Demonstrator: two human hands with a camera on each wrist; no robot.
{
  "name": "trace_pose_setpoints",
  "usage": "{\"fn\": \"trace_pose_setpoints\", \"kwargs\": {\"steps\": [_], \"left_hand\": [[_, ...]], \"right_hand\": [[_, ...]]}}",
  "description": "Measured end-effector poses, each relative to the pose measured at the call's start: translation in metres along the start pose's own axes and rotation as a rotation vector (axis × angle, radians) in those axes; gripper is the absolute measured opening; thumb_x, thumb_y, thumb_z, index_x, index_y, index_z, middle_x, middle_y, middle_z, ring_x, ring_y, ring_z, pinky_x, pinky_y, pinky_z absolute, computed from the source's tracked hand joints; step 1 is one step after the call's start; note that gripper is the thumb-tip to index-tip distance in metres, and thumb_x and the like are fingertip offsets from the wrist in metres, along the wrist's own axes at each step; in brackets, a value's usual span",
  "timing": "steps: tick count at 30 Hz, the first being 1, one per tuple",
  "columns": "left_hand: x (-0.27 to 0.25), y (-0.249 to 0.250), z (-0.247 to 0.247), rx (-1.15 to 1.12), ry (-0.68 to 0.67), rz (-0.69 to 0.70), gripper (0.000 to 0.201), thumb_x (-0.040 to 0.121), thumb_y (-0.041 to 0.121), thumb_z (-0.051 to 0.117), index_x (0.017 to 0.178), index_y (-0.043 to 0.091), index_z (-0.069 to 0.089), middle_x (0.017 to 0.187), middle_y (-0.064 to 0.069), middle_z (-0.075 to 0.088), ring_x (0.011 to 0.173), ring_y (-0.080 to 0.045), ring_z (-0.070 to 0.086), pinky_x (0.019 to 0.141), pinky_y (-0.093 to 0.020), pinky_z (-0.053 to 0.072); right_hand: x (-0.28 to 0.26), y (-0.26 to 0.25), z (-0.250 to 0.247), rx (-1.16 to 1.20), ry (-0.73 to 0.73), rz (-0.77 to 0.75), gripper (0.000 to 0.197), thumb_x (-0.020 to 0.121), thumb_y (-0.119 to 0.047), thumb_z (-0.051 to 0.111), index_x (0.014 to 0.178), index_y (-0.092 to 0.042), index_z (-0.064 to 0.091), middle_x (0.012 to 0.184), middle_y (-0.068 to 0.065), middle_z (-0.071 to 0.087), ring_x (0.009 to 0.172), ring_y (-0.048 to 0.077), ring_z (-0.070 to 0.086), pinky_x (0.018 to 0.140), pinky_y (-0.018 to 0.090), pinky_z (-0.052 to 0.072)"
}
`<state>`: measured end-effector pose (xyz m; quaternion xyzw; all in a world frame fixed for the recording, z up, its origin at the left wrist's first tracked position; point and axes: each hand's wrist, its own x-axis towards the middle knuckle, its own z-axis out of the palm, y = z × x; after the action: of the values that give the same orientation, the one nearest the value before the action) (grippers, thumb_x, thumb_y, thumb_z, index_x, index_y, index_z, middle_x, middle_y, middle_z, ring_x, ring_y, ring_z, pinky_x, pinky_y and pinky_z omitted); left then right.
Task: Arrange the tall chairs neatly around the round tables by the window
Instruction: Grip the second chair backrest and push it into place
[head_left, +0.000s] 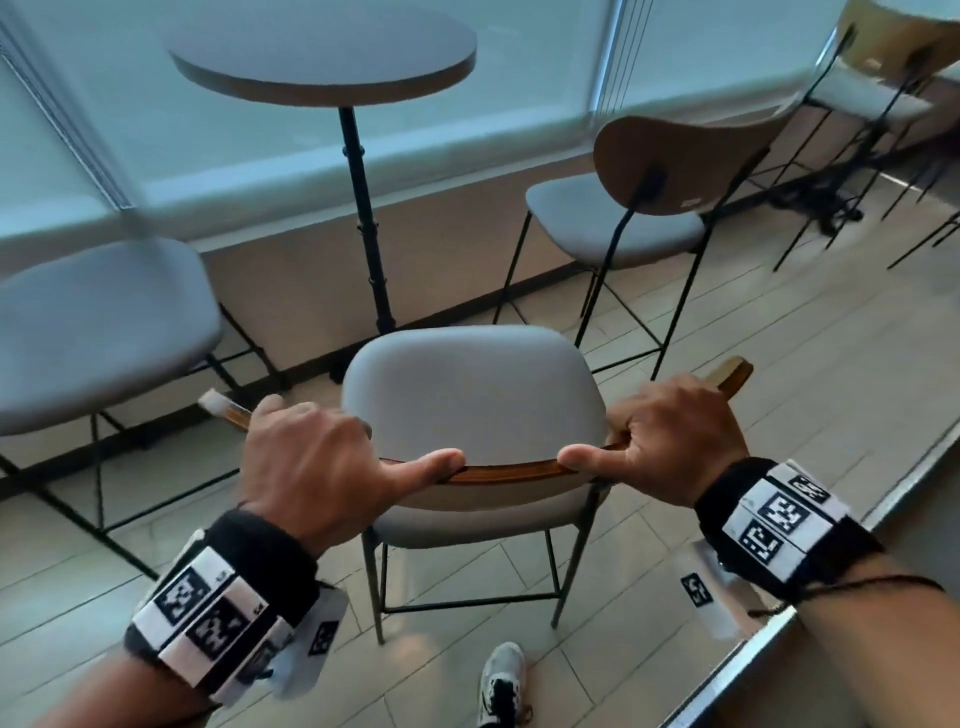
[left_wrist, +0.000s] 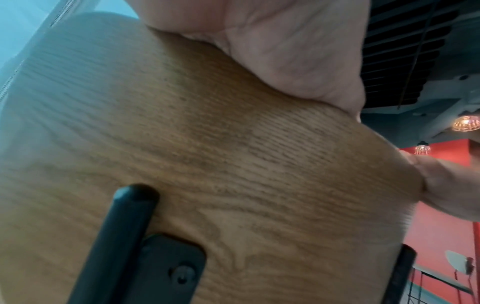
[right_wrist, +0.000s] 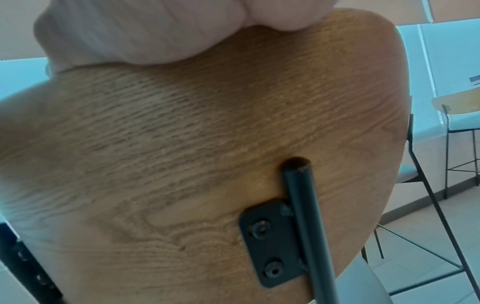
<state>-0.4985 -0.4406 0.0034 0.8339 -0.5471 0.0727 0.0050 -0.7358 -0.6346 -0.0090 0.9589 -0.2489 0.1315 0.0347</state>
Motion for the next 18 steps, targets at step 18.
{"fn": "trace_pose_setpoints", "kwargs": {"steps": [18], "left_hand": [[0.058, 0.137, -0.006, -0.013, -0.096, -0.396, 0.098, 0.067, 0.099, 0.004, 0.037, 0.017, 0.049, 0.037, 0.003, 0.034, 0.041, -0.017, 0.034, 0.067, -0.036, 0.029]], "right_hand": [[0.084, 0.165, 0.022, 0.132, 0.061, -0.382, 0.076, 0.079, -0.087, 0.023, 0.043, -0.024, 0.045, 0.043, -0.007, 0.044, 0.040, 0.014, 0.038, 0.059, 0.029, 0.029]]}}
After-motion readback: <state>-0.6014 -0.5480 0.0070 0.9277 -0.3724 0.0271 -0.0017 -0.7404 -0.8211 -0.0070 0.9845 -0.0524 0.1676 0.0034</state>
